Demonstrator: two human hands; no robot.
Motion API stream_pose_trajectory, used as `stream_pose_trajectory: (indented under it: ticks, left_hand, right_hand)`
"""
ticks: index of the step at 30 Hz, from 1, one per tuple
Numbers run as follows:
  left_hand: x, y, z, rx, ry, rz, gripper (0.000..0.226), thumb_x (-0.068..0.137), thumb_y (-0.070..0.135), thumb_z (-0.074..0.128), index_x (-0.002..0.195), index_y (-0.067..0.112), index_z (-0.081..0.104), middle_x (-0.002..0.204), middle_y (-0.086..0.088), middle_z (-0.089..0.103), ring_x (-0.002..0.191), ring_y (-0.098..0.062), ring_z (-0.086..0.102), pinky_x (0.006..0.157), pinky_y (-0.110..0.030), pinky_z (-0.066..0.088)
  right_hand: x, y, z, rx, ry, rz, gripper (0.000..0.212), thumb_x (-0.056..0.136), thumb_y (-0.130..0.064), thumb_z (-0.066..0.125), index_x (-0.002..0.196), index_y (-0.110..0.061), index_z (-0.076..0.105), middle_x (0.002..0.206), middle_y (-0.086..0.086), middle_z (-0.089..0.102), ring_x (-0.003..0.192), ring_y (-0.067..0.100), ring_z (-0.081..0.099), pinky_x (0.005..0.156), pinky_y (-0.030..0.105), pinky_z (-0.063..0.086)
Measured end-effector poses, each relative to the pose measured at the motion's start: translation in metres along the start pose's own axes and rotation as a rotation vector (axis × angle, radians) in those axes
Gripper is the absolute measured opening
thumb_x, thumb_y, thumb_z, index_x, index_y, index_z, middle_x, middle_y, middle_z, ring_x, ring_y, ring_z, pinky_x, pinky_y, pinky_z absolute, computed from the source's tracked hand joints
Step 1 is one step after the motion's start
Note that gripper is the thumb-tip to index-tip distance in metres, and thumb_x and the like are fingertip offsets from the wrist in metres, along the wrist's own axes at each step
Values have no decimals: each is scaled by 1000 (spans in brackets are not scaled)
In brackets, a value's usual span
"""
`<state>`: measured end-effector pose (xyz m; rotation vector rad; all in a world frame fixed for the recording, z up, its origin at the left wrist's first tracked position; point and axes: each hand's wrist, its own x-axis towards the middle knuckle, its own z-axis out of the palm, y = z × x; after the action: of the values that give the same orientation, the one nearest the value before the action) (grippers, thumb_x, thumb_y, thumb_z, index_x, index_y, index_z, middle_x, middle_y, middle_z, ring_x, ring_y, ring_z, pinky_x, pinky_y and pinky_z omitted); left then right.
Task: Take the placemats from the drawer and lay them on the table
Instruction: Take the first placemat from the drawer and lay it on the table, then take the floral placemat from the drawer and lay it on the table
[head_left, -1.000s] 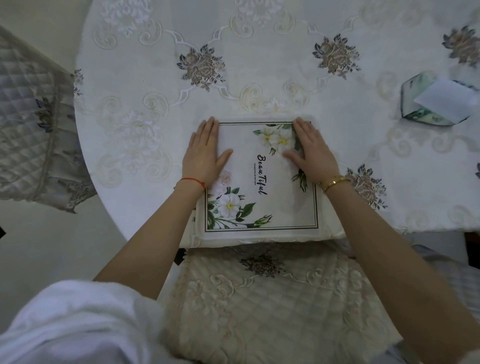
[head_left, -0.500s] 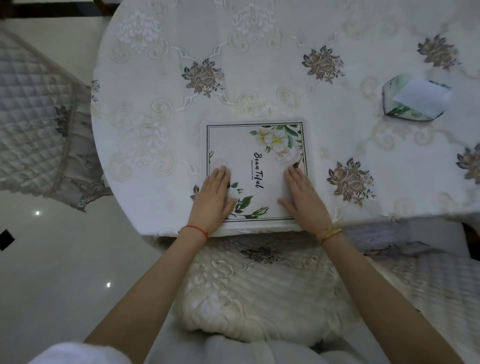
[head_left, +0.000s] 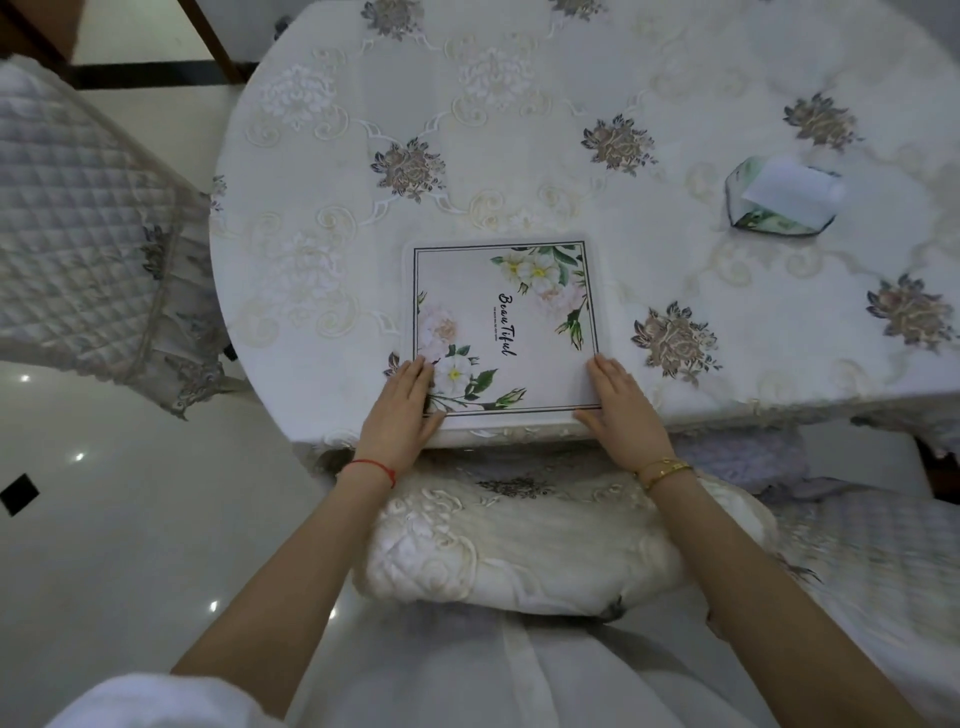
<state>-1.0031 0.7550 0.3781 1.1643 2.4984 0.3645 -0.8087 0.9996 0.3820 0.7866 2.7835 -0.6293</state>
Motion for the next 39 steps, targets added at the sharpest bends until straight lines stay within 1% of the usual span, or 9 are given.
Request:
stream_pose_trajectory:
  ticks: [3,7,12,16,22,25,29,35,39]
  left_hand:
    - [-14,-3,-10,5,33,-20,62,92,27,60,144,4,37,147,-16,39,138,-32,35,117,-37,26]
    - [-33,2,-30,-6,159,43,46,89,21,62,132,6,53,129,-13,57,120,-30,54,104,-38,43]
    - [-53,19,-54,-36,282,140,35,86,14,67,119,6,63,111,-12,68,102,-31,63,87,-37,51]
    - [-67,27,-64,-57,313,200,29,88,17,64,117,9,65,109,-8,69,99,-27,64,84,-34,51]
    - [-68,27,-81,-111,253,326,27,91,22,62,116,15,65,109,-4,68,99,-23,63,83,-33,49]
    - [-57,22,-99,-88,195,447,28,92,24,60,118,15,64,111,-4,68,102,-23,62,86,-33,49]
    - [-43,25,-121,-29,112,674,27,92,23,61,117,15,65,111,-5,69,103,-24,62,86,-32,48]
    - [-64,38,-118,-15,-69,970,25,91,22,62,114,16,67,107,-5,70,96,-25,63,84,-34,48]
    - [-103,64,-103,16,-202,1231,22,91,21,60,112,16,66,99,-6,70,87,-25,64,74,-32,49]
  right_hand:
    - [-11,-1,-13,79,48,47,62,96,-30,54,147,-6,29,154,11,29,144,27,20,118,36,18]
    - [-34,-15,-34,117,198,-38,49,96,-25,54,139,-6,43,138,14,49,131,29,40,109,37,31]
    - [-75,-29,-48,138,280,-33,44,95,-26,55,136,-10,48,131,9,55,125,24,45,104,35,37]
    - [-115,-42,-46,179,346,30,40,94,-24,57,131,-10,53,124,8,58,119,22,47,104,36,40]
    - [-164,-61,-37,169,508,211,31,93,-25,58,119,-9,59,114,9,62,113,26,52,99,36,41]
    - [-190,-81,-28,180,621,350,31,94,-24,57,121,-11,59,116,7,62,113,23,52,100,33,39]
    - [-229,-127,0,219,754,566,29,94,-22,57,119,-7,60,111,12,63,108,29,53,95,38,42]
    - [-305,-224,67,271,868,920,29,92,-19,61,118,-7,61,111,11,64,107,26,54,91,27,39]
    - [-365,-287,107,319,935,1185,31,93,-22,60,121,-9,61,117,7,63,113,23,53,96,24,39]
